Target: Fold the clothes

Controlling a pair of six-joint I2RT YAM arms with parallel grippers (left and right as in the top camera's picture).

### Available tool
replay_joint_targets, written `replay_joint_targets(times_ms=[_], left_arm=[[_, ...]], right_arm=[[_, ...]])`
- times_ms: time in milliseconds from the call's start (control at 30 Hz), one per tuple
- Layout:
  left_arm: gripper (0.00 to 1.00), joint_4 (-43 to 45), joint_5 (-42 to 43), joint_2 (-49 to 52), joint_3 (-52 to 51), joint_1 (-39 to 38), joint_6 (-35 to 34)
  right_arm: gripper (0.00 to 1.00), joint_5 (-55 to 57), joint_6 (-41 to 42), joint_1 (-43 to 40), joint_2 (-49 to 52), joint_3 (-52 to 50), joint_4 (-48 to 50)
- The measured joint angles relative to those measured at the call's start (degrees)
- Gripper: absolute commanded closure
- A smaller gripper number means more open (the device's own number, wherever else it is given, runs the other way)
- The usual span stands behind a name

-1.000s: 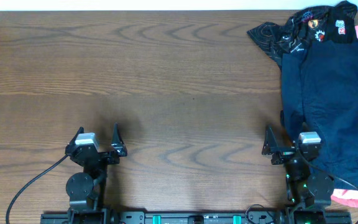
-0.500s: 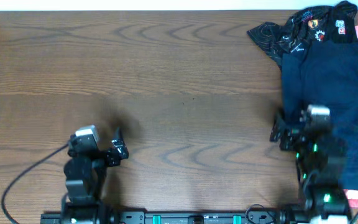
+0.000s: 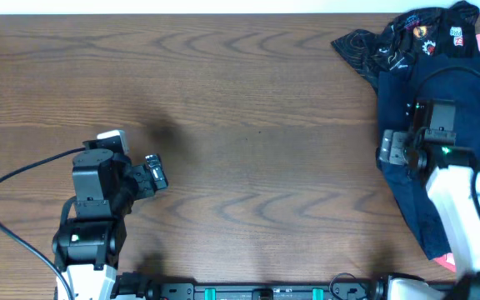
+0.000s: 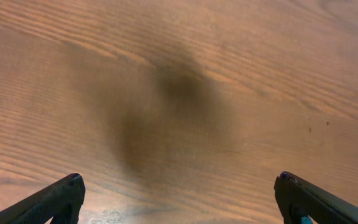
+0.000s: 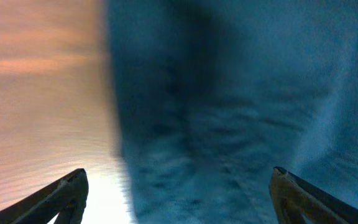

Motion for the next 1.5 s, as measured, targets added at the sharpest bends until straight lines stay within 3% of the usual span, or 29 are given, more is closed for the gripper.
replay_joint_targets(times_ms=[233, 300, 433, 500, 733, 1000, 1233, 1400, 1500], left_arm=[[0.02, -0.11, 0.24, 0.31, 0.00, 0.00, 0.00], [0.02, -0.11, 0.24, 0.31, 0.00, 0.00, 0.00], [0.02, -0.09, 0.24, 0.31, 0.00, 0.00, 0.00], [0.02, -0.11, 0.26, 0.31, 0.00, 0.00, 0.00], [0.02, -0.11, 0.52, 0.31, 0.00, 0.00, 0.00], [0.02, -0.11, 0.70, 0.31, 0.02, 0.00, 0.00], [0.02, -0.11, 0.87, 0.31, 0.02, 0.00, 0.00], [0.02, -0.11, 0.90, 0.31, 0.04, 0.00, 0.00], [0.02, -0.11, 0.87, 0.31, 0.04, 0.00, -0.07]], right_arm=[[0.32, 5.99, 1.29, -3.37, 10.14, 0.00, 1.29], [0.45, 6.69, 1.51, -3.96, 12.31, 0.00, 2.47], [0.89, 7.21, 2.93, -4.48, 15.39, 0.02, 3.56], [0.99, 7.21, 3.30, -4.48, 15.61, 0.02, 3.67], [0.99, 5.27, 4.39, -4.70, 13.09, 2.60, -0.15], [0.99, -17.38, 1.97, -2.93, 3.87, 10.78, -2.21], [0.99, -32.39, 2.23, 11.82, 4.44, 11.15, -0.33], [0.99, -35.34, 5.20, 24.39, 8.90, 11.15, 9.25], [0.92, -35.23, 8.17, 32.02, 12.52, 11.15, 15.82]])
